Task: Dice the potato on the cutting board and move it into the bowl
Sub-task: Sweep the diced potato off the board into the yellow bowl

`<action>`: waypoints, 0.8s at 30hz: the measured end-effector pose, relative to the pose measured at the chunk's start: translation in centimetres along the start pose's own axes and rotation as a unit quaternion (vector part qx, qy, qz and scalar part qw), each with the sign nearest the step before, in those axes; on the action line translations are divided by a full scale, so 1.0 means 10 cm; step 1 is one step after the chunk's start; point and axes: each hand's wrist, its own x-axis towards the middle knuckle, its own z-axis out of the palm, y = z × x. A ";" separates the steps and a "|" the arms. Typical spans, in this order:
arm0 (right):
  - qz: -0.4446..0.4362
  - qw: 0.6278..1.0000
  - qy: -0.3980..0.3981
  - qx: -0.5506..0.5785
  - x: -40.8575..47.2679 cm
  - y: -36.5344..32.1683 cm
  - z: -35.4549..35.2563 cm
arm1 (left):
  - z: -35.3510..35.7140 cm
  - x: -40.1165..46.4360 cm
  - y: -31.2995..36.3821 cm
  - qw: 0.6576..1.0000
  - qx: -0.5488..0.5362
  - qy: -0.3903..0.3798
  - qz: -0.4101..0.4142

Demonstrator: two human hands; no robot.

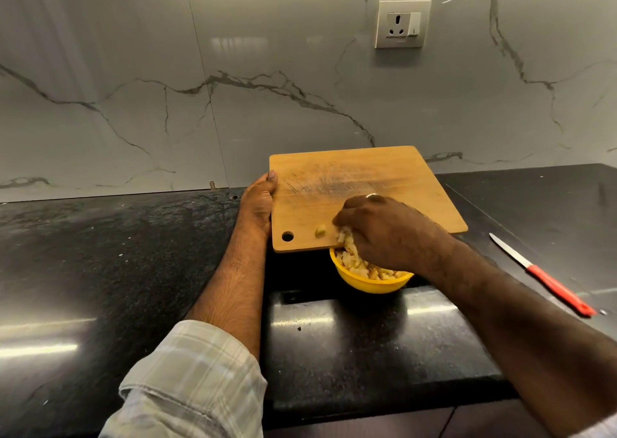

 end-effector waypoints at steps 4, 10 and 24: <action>-0.053 0.997 0.041 0.048 0.22 -0.14 0.07 | 0.02 0.00 -0.01 1.000 0.004 0.002 0.005; -0.011 0.996 -0.001 0.090 0.25 0.07 0.10 | 0.03 -0.03 0.03 1.000 0.014 -0.009 0.014; 0.144 0.926 0.069 0.343 0.09 0.53 0.06 | 0.02 -0.09 0.03 1.000 0.012 0.012 0.001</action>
